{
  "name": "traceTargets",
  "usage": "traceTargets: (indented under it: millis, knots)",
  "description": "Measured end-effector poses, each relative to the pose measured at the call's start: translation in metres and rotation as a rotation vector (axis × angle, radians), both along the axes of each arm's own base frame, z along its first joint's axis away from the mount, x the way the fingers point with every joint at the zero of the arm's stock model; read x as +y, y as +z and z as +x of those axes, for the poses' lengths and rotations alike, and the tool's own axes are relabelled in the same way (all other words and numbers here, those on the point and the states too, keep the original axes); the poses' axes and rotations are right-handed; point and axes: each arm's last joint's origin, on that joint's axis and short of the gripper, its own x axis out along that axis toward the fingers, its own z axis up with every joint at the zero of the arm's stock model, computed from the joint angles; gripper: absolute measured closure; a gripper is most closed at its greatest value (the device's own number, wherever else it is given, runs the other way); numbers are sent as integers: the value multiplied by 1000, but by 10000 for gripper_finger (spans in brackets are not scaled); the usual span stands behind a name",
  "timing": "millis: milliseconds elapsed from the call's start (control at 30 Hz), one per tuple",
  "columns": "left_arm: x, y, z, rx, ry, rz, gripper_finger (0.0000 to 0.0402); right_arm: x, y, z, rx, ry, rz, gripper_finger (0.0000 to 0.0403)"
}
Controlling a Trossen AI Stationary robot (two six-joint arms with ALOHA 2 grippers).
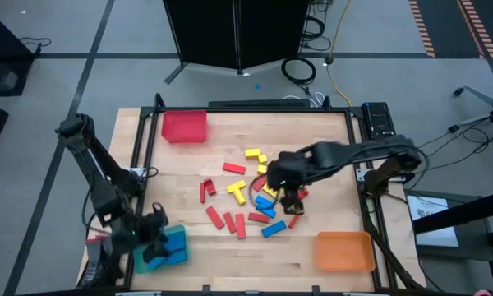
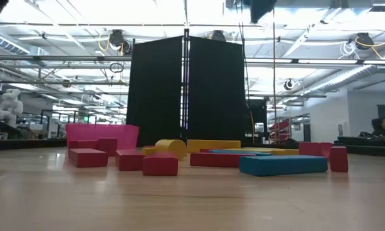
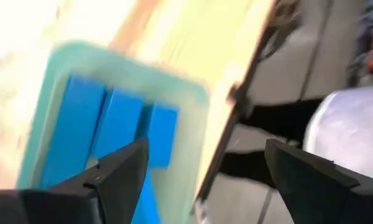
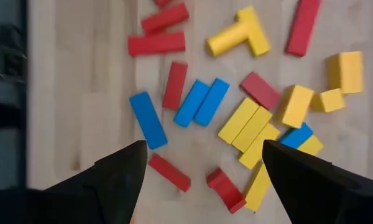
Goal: Sort blocks
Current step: Put the blue block into the green bin
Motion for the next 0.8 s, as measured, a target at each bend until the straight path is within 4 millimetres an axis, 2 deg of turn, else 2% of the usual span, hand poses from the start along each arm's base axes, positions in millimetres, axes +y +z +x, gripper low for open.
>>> traceTargets:
  millis: [200,333,400,633,800]
  knots:
    - [32,26,0,-184,71,10,75,18,-55,36,136,152,-55,88]
    - [48,37,-2,-297,121,67,75,31,-87,55,187,240,40,88]
    - [54,41,-3,-343,138,109,75,36,-94,61,177,269,102,88]
    - [68,50,-4,-445,175,167,75,41,-103,68,126,293,135,88]
    - [69,52,-6,-468,144,199,75,54,-141,58,183,226,159,88]
